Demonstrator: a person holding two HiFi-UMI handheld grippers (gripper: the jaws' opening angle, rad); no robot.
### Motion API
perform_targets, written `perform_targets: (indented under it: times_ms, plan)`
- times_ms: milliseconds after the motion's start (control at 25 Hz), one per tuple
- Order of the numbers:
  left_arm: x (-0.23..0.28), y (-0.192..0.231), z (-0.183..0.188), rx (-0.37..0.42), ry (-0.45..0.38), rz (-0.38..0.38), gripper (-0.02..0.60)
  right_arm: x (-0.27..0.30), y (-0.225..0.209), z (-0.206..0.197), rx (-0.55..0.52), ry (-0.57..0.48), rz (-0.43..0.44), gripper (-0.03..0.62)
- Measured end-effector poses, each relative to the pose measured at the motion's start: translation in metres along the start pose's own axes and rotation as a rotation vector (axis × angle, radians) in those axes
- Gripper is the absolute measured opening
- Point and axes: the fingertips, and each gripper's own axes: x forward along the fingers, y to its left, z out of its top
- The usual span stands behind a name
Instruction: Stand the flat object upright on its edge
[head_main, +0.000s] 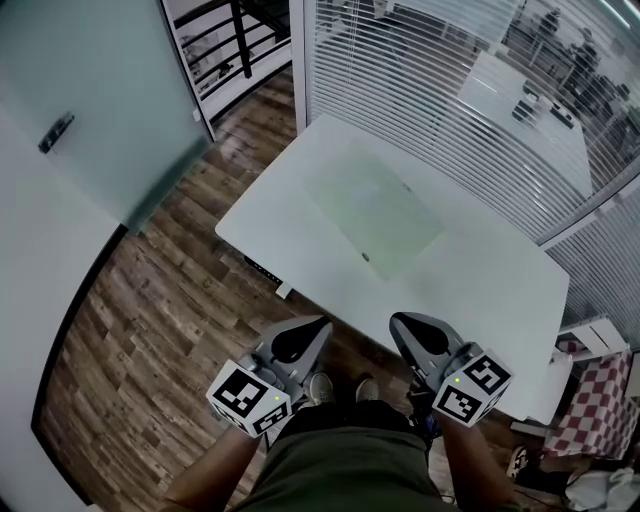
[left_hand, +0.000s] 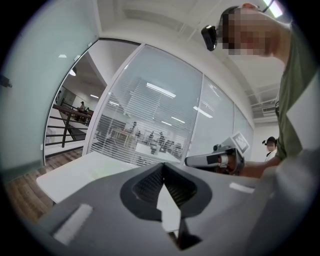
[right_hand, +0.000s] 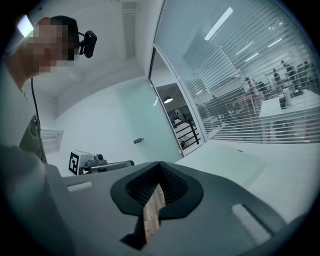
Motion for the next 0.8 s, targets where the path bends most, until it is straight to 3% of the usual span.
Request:
perform_targets:
  times_ms: [400,800]
  plan:
    - [0.038,0.021,0.002,-0.001,0.032,-0.009,0.0,0.007,-0.052,0.022,0.023,-0.035,-0.047,0.011]
    - [0.095,0.052,-0.001,-0.007,0.082,0.008,0.0,0.036,-0.11,0.033,0.059,-0.021,-0.027,0.011]
